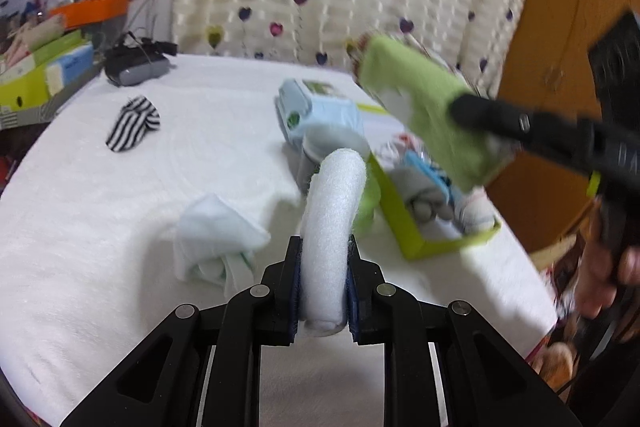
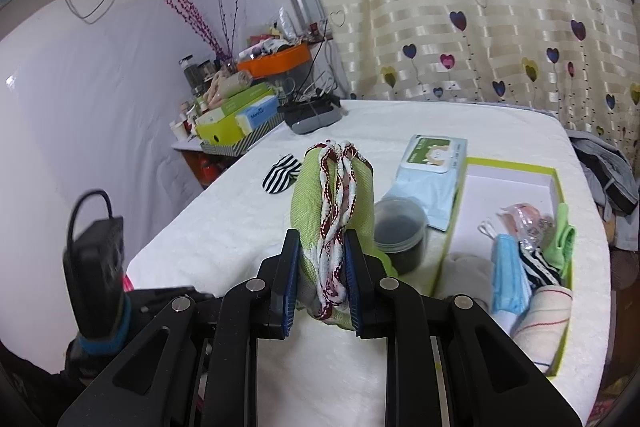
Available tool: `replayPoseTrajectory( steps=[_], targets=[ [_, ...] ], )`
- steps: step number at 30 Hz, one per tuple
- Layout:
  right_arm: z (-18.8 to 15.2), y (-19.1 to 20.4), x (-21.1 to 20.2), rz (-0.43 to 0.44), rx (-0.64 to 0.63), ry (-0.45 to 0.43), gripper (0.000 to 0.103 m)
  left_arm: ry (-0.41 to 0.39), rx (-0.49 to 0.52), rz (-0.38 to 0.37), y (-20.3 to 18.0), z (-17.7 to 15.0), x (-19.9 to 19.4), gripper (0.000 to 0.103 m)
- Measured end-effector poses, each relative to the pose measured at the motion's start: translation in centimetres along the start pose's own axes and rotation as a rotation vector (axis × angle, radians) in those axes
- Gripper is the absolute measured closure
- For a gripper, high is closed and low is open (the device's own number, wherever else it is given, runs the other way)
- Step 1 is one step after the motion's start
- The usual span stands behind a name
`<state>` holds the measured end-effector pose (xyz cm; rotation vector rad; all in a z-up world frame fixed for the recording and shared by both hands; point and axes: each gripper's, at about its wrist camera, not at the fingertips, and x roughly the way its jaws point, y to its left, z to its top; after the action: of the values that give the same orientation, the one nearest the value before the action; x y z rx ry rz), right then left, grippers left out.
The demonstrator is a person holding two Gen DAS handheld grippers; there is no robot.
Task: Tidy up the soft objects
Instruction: 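Carry the white roll with the left gripper while the right carries the green roll toward the box, then lower the green roll into the box with the right gripper while the left lowers the white roll beside it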
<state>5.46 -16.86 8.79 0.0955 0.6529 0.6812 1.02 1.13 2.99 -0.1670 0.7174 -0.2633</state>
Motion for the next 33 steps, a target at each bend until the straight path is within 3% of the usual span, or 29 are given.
replayPoseTrajectory(
  steps=[5, 22, 33],
  targets=[
    [-0.4, -0.9, -1.4, -0.02, 0.019, -0.023, 0.081, -0.033, -0.007, 0.003, -1.1, 1.2, -0.2, 0.086],
    [-1.1, -4.3, -4.0, -0.072, 0.081, -0.069, 0.081, -0.029, 0.022, -0.05, -4.7, 2.6, 1.3, 0.086],
    [-2.8, -9.0, -6.9, -0.179, 0.175, -0.09, 0.081, -0.011, 0.04, -0.111, -6.8, 3.3, 2.8, 0.086]
  ],
)
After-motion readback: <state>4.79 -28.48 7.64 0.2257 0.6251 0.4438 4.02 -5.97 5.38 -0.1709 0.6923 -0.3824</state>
